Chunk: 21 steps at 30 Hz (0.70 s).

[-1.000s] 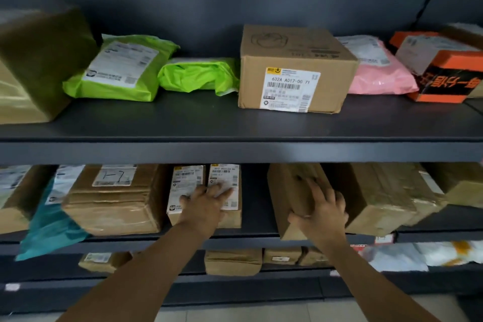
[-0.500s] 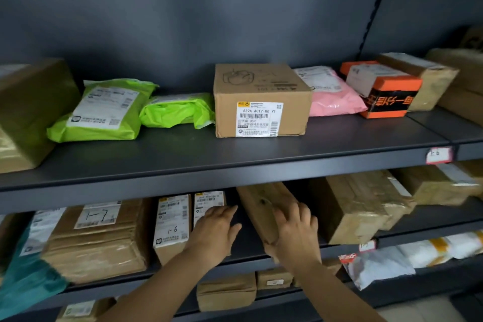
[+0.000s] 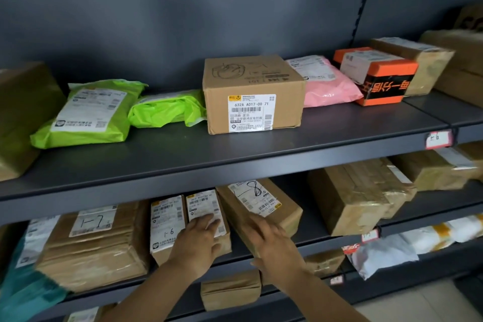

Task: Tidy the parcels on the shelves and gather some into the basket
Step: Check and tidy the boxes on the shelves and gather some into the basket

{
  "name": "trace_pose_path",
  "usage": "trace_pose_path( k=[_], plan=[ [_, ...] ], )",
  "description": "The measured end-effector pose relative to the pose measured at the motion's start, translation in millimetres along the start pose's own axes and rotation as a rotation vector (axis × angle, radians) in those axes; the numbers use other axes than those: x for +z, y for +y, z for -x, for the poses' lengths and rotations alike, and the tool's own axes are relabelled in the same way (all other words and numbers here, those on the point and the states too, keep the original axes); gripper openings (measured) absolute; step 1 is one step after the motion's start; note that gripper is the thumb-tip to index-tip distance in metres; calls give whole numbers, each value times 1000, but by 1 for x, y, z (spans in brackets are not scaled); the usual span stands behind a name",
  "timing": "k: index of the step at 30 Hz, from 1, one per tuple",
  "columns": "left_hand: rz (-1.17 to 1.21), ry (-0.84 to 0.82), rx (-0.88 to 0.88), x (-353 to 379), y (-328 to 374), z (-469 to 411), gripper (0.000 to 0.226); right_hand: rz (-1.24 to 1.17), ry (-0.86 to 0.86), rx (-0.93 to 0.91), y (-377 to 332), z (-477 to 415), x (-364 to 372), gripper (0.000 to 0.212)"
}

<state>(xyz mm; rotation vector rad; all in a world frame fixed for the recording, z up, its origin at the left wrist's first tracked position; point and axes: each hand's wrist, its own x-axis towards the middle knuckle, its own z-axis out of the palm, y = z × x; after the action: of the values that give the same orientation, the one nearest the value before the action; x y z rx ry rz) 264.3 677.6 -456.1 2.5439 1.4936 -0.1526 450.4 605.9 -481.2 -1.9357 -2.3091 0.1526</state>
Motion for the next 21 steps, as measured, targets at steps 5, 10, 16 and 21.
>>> trace_pose_path(
  k=[5, 10, 16, 21],
  plan=[
    [25, 32, 3, 0, 0, 0, 56, -366, 163, 371, 28, 2, -24, 55],
    [-1, 134, 106, -2, 17, 2, 57, -672, -46, 612, 59, -7, -23, 67],
    [-20, 175, 161, 2, 55, -10, 56, -678, 18, 568, 37, -8, -15, 74],
    [-82, 331, 125, 11, 53, -26, 51, -536, 58, 446, 52, 11, -20, 72]
  ],
)
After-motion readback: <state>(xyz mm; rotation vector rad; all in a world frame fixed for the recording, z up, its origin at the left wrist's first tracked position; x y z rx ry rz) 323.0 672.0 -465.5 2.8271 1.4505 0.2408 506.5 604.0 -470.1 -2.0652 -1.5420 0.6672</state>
